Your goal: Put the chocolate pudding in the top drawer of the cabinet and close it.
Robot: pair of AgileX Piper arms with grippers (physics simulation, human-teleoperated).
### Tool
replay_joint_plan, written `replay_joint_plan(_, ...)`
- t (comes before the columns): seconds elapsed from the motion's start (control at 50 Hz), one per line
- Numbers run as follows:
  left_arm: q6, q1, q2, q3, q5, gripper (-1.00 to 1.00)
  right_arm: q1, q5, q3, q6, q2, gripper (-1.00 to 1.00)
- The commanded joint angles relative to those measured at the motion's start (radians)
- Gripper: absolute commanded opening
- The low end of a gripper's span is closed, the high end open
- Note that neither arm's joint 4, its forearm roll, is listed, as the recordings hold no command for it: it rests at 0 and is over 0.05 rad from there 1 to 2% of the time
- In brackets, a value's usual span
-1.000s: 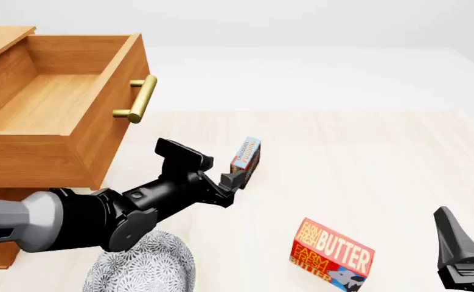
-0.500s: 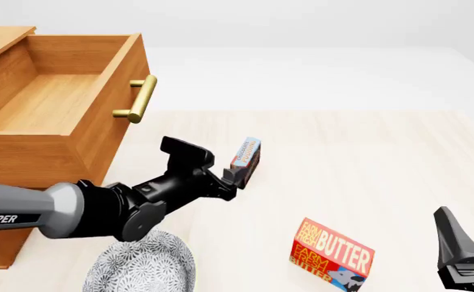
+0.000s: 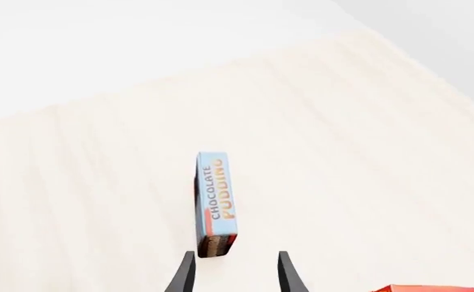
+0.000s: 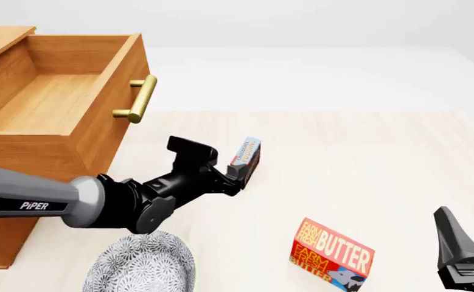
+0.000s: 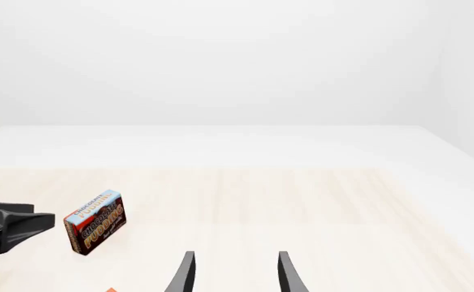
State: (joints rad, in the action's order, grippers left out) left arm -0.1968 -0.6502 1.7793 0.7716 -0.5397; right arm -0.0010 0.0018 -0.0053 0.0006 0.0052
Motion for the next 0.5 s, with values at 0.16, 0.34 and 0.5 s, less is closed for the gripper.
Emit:
replay_joint_plan(0.16, -0.009, 0.014, 0.056, 0.039, -0.006, 1.00, 0.000, 0.000, 0.000, 0.000, 0.000, 1.00)
replay_joint_plan(0.34, -0.013, 0.016, 0.087, 0.059, -0.004, 1.00, 0.000, 0.000, 0.000, 0.000, 0.000, 1.00)
replay_joint_plan(0.5, -0.006, 0.017, 0.112, 0.082, 0.002, 1.00, 0.000, 0.000, 0.000, 0.000, 0.000, 1.00)
